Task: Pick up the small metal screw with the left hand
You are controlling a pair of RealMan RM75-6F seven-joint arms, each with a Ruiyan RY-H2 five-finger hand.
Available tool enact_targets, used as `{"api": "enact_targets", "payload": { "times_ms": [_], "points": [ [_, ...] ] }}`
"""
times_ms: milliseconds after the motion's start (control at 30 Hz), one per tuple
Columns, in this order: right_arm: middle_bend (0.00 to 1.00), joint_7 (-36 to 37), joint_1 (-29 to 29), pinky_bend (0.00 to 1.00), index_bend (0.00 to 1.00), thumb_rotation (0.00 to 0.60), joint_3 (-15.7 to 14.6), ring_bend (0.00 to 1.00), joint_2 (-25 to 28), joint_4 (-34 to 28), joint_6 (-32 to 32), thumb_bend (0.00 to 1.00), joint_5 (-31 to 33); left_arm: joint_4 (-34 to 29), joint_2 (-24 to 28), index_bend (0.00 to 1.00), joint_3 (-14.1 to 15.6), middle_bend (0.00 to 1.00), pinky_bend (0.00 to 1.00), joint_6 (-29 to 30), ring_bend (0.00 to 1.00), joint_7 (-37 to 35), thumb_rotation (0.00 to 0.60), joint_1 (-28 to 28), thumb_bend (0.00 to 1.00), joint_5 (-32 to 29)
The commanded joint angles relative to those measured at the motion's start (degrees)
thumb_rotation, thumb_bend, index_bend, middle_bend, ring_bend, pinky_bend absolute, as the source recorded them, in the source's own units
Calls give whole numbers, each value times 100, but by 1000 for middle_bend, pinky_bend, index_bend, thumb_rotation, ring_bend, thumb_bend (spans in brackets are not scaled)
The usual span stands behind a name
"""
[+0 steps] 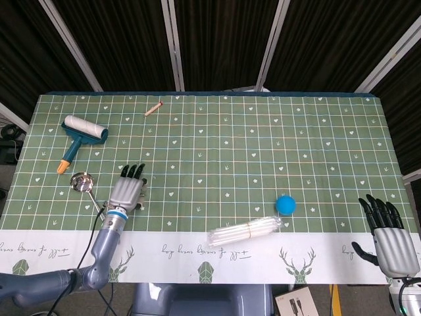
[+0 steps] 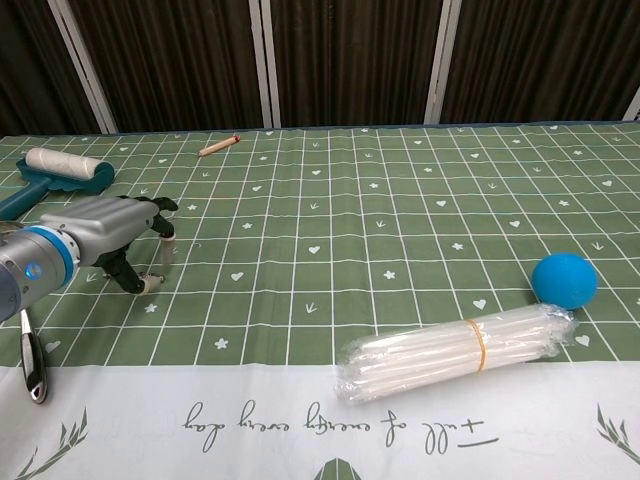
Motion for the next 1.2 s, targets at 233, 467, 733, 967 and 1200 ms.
{"api": "enact_targets", "payload": {
  "times_ms": [233,467,733,967,1200],
  "points": [
    [0,-10,1,7,0,600,1,0,-7,5,1,111,-3,191,-157,472,39,0,0,-55,0,-58,600,-92,345,-74],
    [0,0,-1,6,0,600,-1,0,-6,10,10,111,-12,259,-207,495,75,0,0,-10,0,-46,600,-126,346,-91],
    [0,-23,-2,6,0,600,-10,0,-9,5,9,111,-28,297,-203,495,100,0,0,-9,0,1,600,-153,346,-169],
    [0,-55,-2,5,0,600,-23,0,-20,6,11,111,-52,293,-193,506,124,0,0,-8,0,2,600,-173,346,-184],
    [0,-39,-6,5,0,600,-20,0,-17,3,20,111,-49,296,-191,558,135,0,0,-16,0,-2,600,-184,370,-224]
  ]
}}
